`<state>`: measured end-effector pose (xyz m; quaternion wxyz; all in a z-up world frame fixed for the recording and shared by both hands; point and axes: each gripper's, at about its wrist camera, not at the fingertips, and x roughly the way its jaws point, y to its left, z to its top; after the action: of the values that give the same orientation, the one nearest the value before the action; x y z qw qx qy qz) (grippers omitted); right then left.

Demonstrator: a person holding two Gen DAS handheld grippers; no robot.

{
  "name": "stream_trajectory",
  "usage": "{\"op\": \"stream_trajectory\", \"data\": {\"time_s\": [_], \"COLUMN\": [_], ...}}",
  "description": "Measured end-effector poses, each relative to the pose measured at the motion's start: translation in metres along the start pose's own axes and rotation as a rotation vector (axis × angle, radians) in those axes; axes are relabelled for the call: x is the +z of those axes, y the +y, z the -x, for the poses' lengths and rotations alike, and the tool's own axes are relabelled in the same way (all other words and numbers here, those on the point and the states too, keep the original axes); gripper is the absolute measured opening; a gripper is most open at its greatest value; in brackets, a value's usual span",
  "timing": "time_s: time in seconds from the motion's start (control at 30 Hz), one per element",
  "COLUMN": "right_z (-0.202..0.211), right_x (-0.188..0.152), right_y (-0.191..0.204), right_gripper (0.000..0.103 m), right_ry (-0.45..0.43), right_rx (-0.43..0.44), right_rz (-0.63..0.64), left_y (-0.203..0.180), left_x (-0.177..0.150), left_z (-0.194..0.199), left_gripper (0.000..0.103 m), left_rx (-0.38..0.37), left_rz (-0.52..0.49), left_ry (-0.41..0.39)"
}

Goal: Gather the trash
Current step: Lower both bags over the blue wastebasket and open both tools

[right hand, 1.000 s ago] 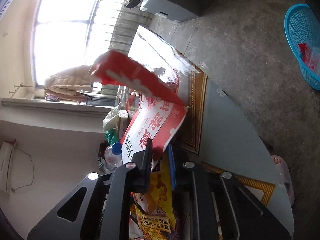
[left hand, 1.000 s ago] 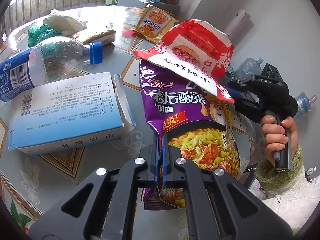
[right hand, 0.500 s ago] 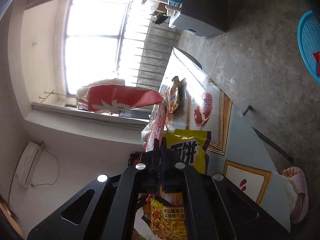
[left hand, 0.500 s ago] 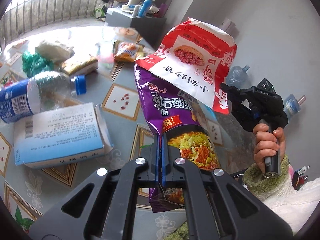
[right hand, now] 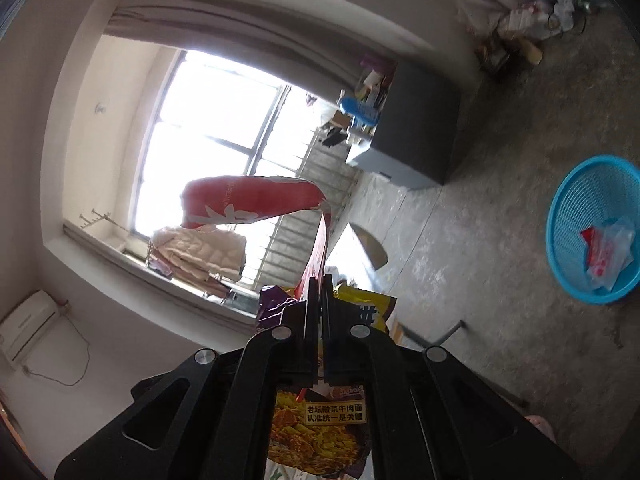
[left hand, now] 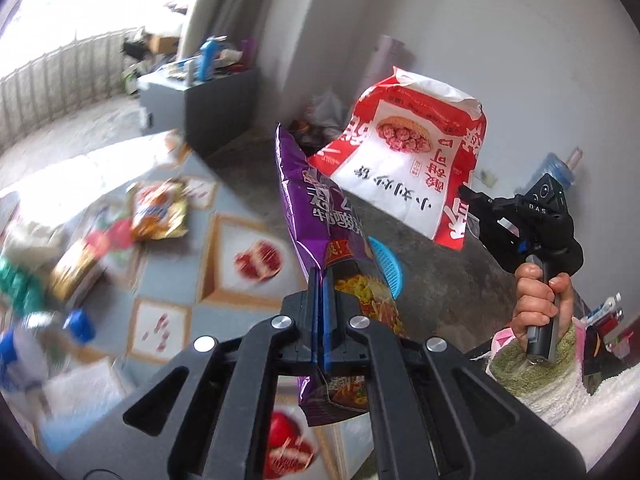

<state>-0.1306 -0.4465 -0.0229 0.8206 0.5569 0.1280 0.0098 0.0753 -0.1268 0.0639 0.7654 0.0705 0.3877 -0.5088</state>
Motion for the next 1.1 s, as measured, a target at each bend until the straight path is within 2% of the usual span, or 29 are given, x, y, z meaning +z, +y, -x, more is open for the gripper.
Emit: {"op": "stream_trajectory", "data": {"time_s": [0.13, 0.33, 0.47, 0.6, 0.8, 1.0, 1.07, 1.1], "right_z": [0.043, 0.088, 0.089, 0.062, 0.025, -0.008, -0.024, -0.034], "right_x": [0.023, 0.045, 0.049, 0.050, 0.057, 0.068, 0.069, 0.068], "right_y": [-0.017, -0.061, -0.100, -0.143, -0.209, -0.248, -0.267, -0.282], "right_gripper": [0.002, 0.002, 0.002, 0.002, 0.002, 0.002, 0.006, 0.009], "right_ry": [-0.114, -0.259, -0.292, -0.261, -0.206, -0.154, -0.117, -0.083], "right_rx": [-0.121, -0.392, -0.562, -0.676, -0.708, -0.691, -0.693, -0.707], "right_rz": [0.031, 0.044, 0.021, -0.025, -0.164, -0.244, -0.284, -0.312], "left_y": [-0.039, -0.093, -0.117, -0.132, -0.137, -0.139, -0.141, -0.139], "left_x": [0.036, 0.065, 0.068, 0.067, 0.064, 0.056, 0.054, 0.053], "left_z": [-0.053, -0.150, -0.228, -0.297, -0.380, -0.429, -0.448, -0.457], "left_gripper": [0.000, 0.000, 0.000, 0.000, 0.000, 0.000, 0.006, 0.021], "left_rx": [-0.044, -0.057, -0.035, -0.021, 0.020, 0.065, 0.077, 0.065], "left_rz": [-0.110, -0.251, -0.336, -0.385, -0.403, -0.420, -0.415, -0.397], "left_ry": [0.034, 0.139, 0.244, 0.338, 0.429, 0.447, 0.452, 0.479]}}
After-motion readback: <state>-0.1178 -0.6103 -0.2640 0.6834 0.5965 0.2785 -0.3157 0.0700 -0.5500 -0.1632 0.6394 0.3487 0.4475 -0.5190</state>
